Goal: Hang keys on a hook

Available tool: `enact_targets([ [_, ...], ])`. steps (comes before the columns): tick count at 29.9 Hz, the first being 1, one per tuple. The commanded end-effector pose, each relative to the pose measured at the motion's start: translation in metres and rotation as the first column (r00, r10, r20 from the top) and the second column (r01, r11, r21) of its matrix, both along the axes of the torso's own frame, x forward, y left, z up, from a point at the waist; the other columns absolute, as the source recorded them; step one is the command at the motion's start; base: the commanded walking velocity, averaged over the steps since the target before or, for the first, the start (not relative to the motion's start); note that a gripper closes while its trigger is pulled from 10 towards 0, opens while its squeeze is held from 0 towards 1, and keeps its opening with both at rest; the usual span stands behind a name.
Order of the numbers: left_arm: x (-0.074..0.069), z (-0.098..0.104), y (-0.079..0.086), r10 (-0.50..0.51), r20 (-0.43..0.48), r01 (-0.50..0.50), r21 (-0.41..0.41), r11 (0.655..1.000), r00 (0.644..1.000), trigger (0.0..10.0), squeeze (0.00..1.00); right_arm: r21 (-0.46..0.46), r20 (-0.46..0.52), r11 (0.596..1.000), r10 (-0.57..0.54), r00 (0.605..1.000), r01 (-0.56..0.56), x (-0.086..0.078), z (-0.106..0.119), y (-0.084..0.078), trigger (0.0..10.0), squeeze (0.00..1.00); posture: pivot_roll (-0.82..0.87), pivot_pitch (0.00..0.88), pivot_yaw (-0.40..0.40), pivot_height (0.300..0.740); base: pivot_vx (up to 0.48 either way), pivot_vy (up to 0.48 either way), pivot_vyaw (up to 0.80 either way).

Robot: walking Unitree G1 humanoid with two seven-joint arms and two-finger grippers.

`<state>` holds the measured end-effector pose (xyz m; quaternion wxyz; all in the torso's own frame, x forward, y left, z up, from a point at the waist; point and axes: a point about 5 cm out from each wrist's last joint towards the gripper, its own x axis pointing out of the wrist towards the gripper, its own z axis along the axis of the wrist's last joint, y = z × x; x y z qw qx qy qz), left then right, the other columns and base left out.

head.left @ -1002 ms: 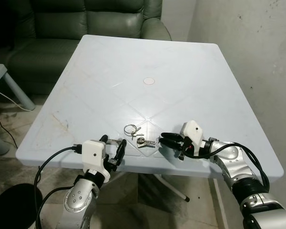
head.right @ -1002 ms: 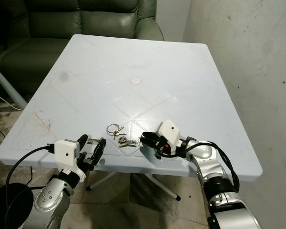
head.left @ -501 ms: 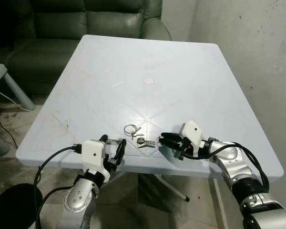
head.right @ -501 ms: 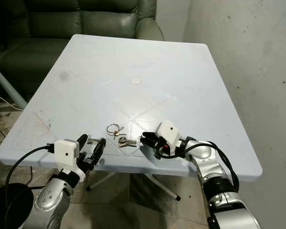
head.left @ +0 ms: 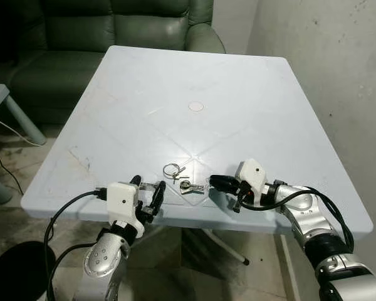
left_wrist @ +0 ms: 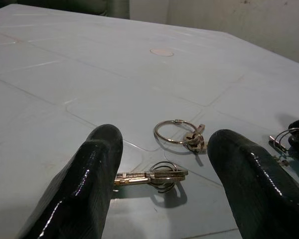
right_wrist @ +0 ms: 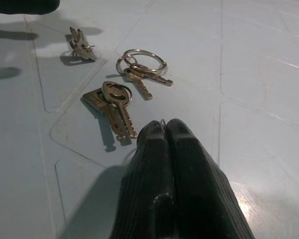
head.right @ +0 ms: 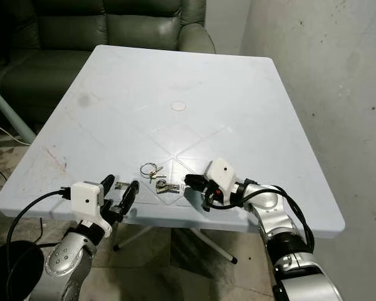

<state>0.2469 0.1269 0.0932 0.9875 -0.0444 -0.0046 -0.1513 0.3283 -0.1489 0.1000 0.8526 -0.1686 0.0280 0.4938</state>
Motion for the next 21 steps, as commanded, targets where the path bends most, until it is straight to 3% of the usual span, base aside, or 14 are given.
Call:
enact_targets([
  [1, 0.000, -0.002, 0.002, 0.014, -0.007, -0.014, 0.007, 1.000, 1.000, 10.0, 0.00, 0.040, 0.016, 0.999, -0.016, 1.000, 0.015, 0.002, 0.005, 0.001, 0.0, 0.00, -0.09, 0.092, -0.028, 0.740, 0.000, 0.000, 0.00],
  [5, 0.005, 0.001, 0.004, 0.030, 0.000, -0.030, -0.001, 1.000, 1.000, 10.0, 0.00, 0.193, 0.000, 0.975, -0.111, 0.994, 0.109, 0.011, 0.017, 0.003, 0.0, 0.00, -0.09, 0.083, -0.028, 0.740, 0.000, 0.000, 0.00],
  [9, 0.012, 0.005, 0.009, 0.059, 0.016, -0.058, -0.011, 0.998, 0.998, 10.0, 0.00, 0.354, -0.009, 0.918, -0.186, 0.983, 0.177, 0.016, 0.029, 0.008, 0.0, 0.00, -0.08, 0.074, -0.029, 0.740, 0.000, 0.000, 0.00],
  [10, 0.012, 0.005, 0.010, 0.059, 0.016, -0.059, -0.011, 0.998, 0.998, 10.0, 0.00, 0.358, -0.009, 0.917, -0.188, 0.982, 0.179, 0.016, 0.029, 0.008, 0.0, 0.00, -0.08, 0.074, -0.029, 0.740, 0.000, 0.000, 0.00],
  [11, 0.019, 0.013, 0.015, 0.083, 0.036, -0.082, -0.022, 0.996, 0.996, 10.0, 0.00, 0.447, -0.005, 0.872, -0.220, 0.976, 0.199, 0.016, 0.037, 0.013, 0.0, 0.00, -0.08, 0.062, -0.030, 0.740, 0.000, 0.000, 0.00],
  [13, 0.022, 0.016, 0.017, 0.093, 0.045, -0.091, -0.027, 0.995, 0.995, 10.0, 0.00, 0.484, -0.007, 0.850, -0.234, 0.972, 0.208, 0.016, 0.040, 0.015, 0.0, 0.00, -0.08, 0.062, -0.030, 0.740, 0.000, 0.000, 0.00],
  [17, 0.022, 0.016, 0.017, 0.093, 0.045, -0.092, -0.027, 0.995, 0.995, 10.0, 0.00, 0.489, -0.014, 0.846, -0.235, 0.972, 0.212, 0.015, 0.040, 0.015, 0.0, 0.00, -0.08, 0.062, -0.030, 0.740, 0.000, 0.000, 0.00],
  [18, 0.041, 0.037, 0.030, 0.149, 0.094, -0.143, -0.067, 0.987, 0.984, 10.0, 0.00, 0.574, 0.008, 0.780, -0.309, 0.951, 0.249, 0.015, 0.055, 0.025, 0.0, 0.00, -0.09, 0.035, -0.021, 0.740, 0.000, 0.000, 0.00],
  [19, 0.041, 0.037, 0.030, 0.149, 0.094, -0.143, -0.067, 0.987, 0.984, 10.0, 0.00, 0.574, 0.008, 0.780, -0.309, 0.951, 0.249, 0.015, 0.055, 0.025, 0.0, 0.00, -0.09, 0.035, -0.021, 0.740, 0.000, 0.000, 0.00],
  [21, 0.058, 0.060, 0.041, 0.207, 0.148, -0.200, -0.064, 0.978, 0.967, 10.0, 0.00, 0.666, -0.001, 0.688, -0.386, 0.922, 0.289, 0.011, 0.069, 0.029, 0.0, 0.00, -0.09, 0.019, -0.017, 0.740, 0.000, 0.000, 0.00],
])
